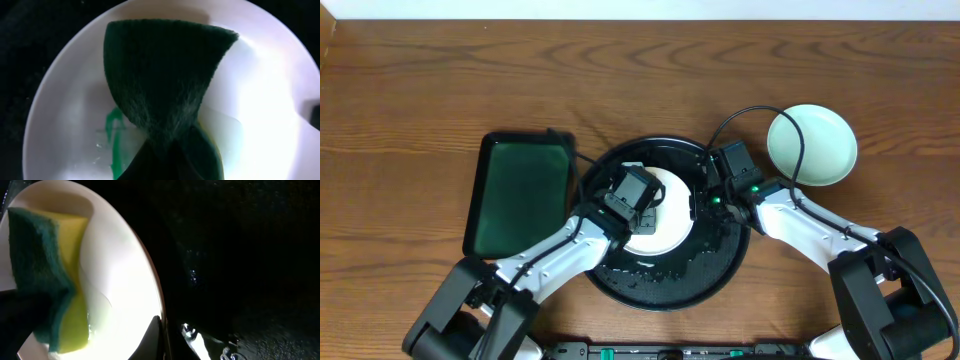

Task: Clean dirty plates on tray and stack at the side
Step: 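Scrub the white plate with the sponge while the right gripper holds it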

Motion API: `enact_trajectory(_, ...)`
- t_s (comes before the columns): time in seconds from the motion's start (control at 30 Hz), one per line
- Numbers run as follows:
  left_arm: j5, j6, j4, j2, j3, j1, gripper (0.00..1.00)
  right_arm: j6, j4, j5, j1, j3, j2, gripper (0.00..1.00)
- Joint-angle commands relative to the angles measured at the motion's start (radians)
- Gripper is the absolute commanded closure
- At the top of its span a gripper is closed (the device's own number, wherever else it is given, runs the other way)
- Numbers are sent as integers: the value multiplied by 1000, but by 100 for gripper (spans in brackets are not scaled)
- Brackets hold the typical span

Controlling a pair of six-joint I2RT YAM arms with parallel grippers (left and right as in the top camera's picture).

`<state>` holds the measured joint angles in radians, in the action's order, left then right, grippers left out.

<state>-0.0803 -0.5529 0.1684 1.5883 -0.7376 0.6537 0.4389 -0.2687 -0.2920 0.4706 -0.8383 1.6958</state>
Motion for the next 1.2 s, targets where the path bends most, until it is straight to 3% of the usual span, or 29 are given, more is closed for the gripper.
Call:
enact_trajectory(0.0,-275,8,35,36,8,-14,93,29,-30,45,-5,1,9,99)
enact_trajectory(0.17,-431,29,45,-51,7,-14,93,46,-65,93,-5,1,9,99)
enact_trajectory(0.33,-446,28,40,-175,7,-14,93,62,-64,93,-5,1,9,99)
enact_trajectory(0.43,-317,28,-3,-199,7,-14,93,62,-61,93,-5,1,9,99)
enact_trajectory(0.57,-24,-10,-81,-154,8,-13,92,62,-56,93,-5,1,9,99)
enact_trajectory(0.7,103,-55,-156,-59,8,-13,92,62,-56,93,-5,1,9,99)
enact_trajectory(0.87,31,-50,-197,63,8,-26,93,61,-57,93,-5,1,9,99)
enact_trajectory(1.17,-291,-16,-116,123,8,-122,93,61,-57,93,-5,1,9,99)
